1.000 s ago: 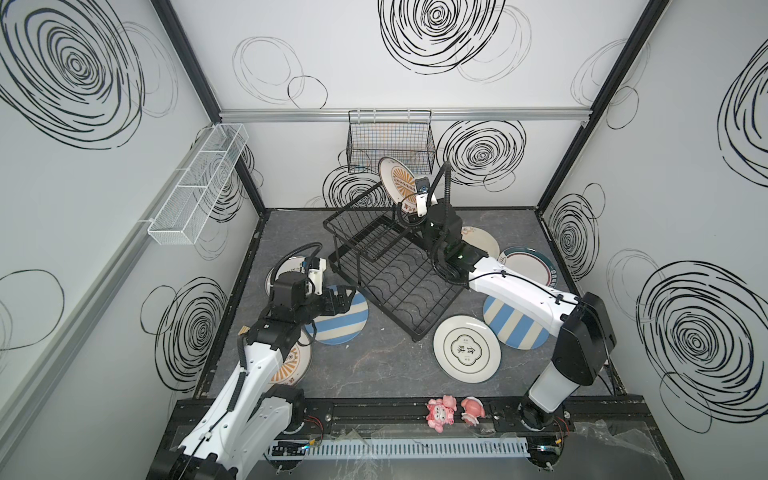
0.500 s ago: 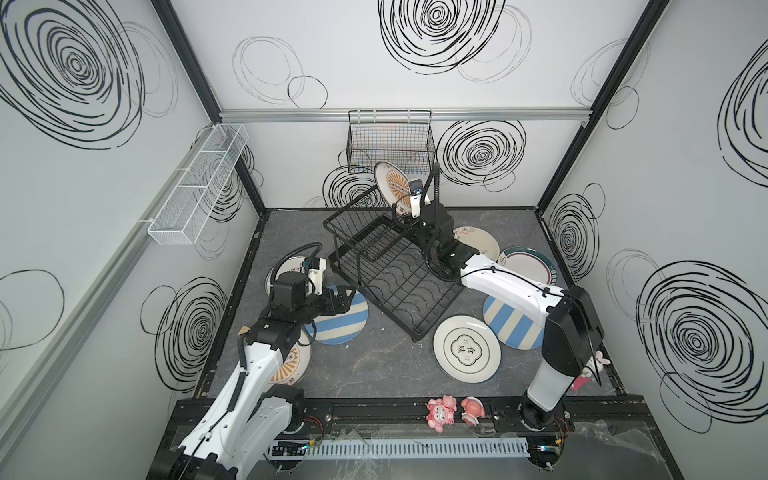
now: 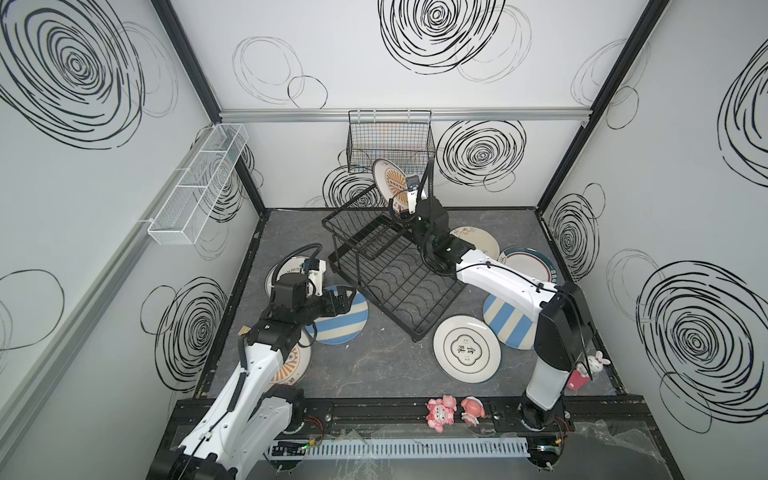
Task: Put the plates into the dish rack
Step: 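Open the right gripper and release the sunburst plate upright in the rack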
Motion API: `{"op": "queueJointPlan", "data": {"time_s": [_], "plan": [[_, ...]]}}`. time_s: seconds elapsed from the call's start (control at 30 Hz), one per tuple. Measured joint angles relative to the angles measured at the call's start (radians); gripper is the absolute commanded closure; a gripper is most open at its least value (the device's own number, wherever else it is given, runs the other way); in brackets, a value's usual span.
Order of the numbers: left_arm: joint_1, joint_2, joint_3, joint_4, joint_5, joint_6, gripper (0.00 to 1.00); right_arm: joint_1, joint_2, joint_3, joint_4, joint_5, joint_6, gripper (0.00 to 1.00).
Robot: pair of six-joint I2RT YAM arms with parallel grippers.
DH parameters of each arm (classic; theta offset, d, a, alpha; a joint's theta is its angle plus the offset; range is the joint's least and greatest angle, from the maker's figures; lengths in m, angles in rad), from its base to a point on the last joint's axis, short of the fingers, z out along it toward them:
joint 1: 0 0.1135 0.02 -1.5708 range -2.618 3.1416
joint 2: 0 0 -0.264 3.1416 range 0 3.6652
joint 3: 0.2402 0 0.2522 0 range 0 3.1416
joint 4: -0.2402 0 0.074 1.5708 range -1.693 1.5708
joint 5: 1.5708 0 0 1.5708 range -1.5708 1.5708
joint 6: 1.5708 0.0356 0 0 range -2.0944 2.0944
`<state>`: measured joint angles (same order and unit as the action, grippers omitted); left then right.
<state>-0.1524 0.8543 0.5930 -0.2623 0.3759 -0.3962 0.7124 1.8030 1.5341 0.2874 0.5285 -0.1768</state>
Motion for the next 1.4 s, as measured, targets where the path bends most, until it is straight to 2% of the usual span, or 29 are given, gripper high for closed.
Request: {"op": "queueJointPlan", "data": {"time_s": [0.4,0.47,0.57,1.17,1.27,1.4], "plan": [[-0.011,-0.013,-0.032,0.003,0.001,-0.066,0.04,0.017,0.028,0.068,-0.074,0.05,-0.011,1.0],[-0.011,-0.013,-0.032,0.003,0.001,-0.067,0.04,0.019,0.032,0.076,-0.082,0.053,-0.016,0.94],[-0.012,-0.013,-0.032,0.003,0.001,-0.069,0.04,0.021,0.042,0.095,-0.098,0.055,-0.022,0.9],[-0.018,-0.031,-0.032,0.0,-0.025,-0.085,0.04,0.013,0.066,0.12,-0.113,0.104,-0.031,0.36],[-0.019,-0.031,-0.032,0.0,-0.038,-0.092,0.04,0.012,0.049,0.12,-0.134,0.096,-0.024,0.3],[-0.022,-0.031,-0.032,0.0,-0.052,-0.101,0.04,0.011,0.01,0.124,-0.179,0.066,-0.004,0.28]]}}
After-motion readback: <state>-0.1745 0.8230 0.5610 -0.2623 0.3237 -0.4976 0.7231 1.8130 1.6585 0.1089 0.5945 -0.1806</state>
